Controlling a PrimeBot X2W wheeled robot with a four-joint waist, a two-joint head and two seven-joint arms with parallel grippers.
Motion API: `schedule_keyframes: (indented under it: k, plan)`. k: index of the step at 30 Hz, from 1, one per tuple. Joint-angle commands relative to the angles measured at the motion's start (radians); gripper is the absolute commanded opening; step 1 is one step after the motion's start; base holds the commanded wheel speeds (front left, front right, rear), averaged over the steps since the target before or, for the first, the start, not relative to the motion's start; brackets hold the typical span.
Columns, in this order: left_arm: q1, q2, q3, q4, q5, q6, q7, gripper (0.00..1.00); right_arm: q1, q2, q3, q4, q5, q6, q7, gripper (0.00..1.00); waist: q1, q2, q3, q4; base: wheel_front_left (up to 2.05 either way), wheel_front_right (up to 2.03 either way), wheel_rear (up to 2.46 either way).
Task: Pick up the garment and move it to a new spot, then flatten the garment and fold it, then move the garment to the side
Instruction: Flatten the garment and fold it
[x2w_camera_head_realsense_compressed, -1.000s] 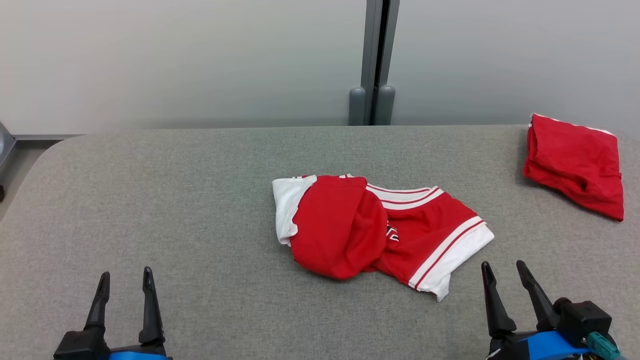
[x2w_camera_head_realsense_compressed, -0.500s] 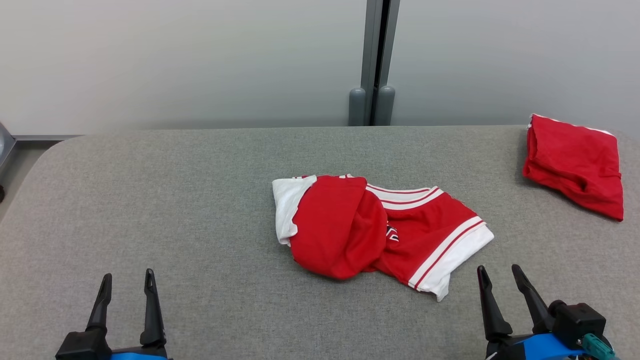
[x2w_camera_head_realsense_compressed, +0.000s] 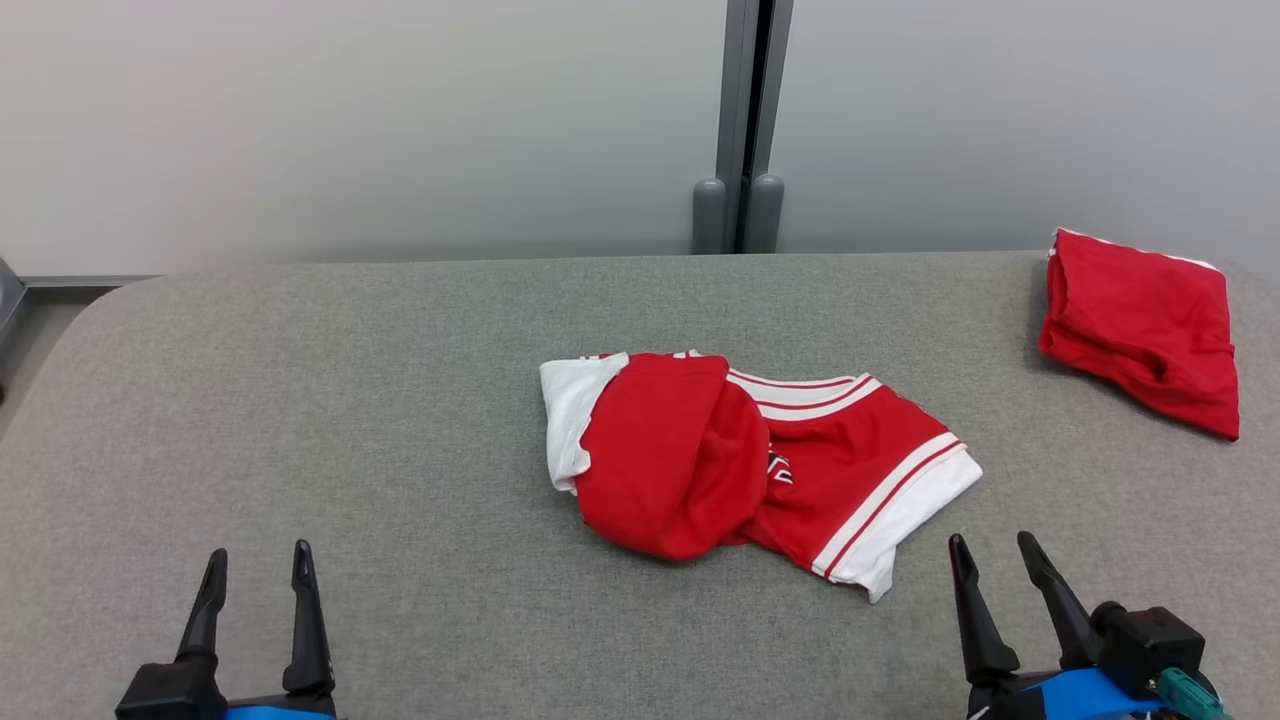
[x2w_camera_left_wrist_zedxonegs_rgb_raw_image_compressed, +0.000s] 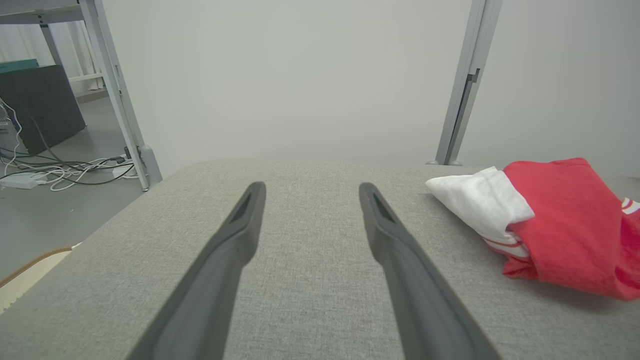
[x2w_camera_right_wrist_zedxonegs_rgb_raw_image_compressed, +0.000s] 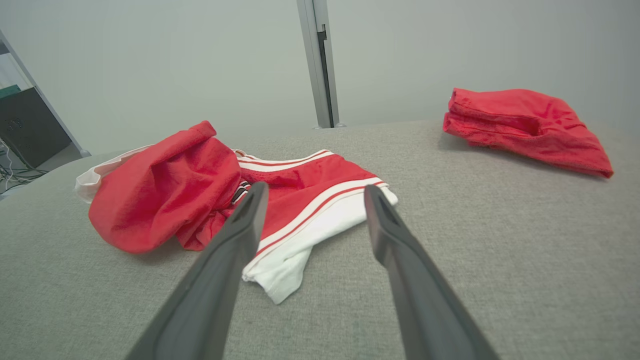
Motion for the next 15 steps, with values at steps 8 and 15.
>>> schedule_keyframes:
  k: [8,15]
  plan:
    - [-0.114,-0.005,-0.095,0.018,0.003,-0.012,-0.004,1.0,-0.022,-0.003,0.017,-0.001,-0.002,0.0,-0.004,1.0,0.0,0.0,0.017,-0.022,0.0,0.0,0.0]
    - [-0.317,0.002,-0.238,0.092,-0.024,-0.015,-0.004,1.0,-0.054,-0.003,0.038,-0.006,-0.009,0.0,-0.004,1.0,0.0,0.0,0.06,-0.067,0.0,0.0,0.0]
